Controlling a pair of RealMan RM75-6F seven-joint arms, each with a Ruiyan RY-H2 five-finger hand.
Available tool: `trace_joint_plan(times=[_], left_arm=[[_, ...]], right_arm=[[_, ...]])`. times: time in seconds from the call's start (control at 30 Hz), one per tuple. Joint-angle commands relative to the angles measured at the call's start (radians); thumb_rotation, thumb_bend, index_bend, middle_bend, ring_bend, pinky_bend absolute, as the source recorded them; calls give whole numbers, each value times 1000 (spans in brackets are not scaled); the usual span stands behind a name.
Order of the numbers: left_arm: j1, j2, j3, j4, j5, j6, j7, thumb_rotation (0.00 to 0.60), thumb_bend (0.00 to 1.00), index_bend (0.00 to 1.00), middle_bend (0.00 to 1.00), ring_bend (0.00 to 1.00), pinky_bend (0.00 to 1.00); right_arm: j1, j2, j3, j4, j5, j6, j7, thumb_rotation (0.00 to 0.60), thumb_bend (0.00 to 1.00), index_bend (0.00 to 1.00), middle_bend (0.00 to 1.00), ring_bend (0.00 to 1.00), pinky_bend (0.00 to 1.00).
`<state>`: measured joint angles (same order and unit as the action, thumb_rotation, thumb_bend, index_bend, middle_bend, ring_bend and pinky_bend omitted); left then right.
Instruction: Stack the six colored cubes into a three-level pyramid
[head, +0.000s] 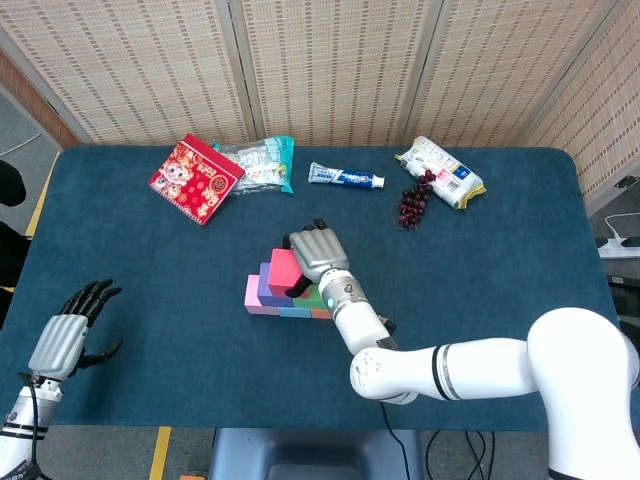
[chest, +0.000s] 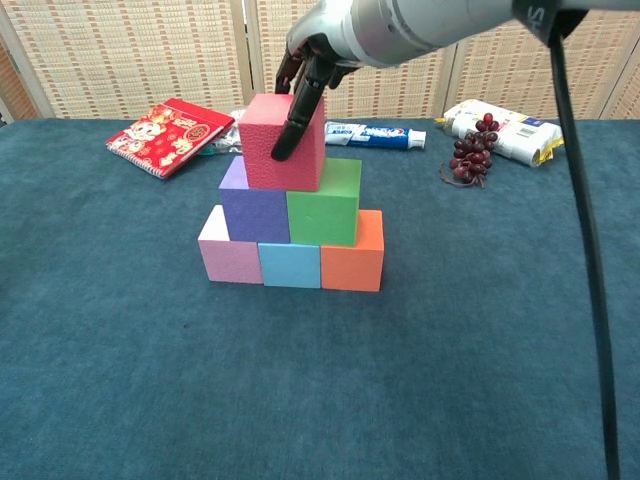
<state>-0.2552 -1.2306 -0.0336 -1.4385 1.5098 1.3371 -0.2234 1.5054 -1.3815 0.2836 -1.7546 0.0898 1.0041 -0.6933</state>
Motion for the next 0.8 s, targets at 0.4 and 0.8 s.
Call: trace_joint_plan(times=[0.4, 0.8], left_arm=[[-2, -5, -3, 6, -1, -1, -6, 600, 329, 146, 40, 16, 128], [-2, -8, -4, 10, -2, 0, -8, 600, 327, 145, 41, 16, 127]], right_arm=[[-18, -4, 10, -9, -6, -1, -33, 600, 355, 334, 420, 210, 54], [-27, -5, 17, -24, -9, 4, -52, 600, 355, 224, 384, 185, 13]])
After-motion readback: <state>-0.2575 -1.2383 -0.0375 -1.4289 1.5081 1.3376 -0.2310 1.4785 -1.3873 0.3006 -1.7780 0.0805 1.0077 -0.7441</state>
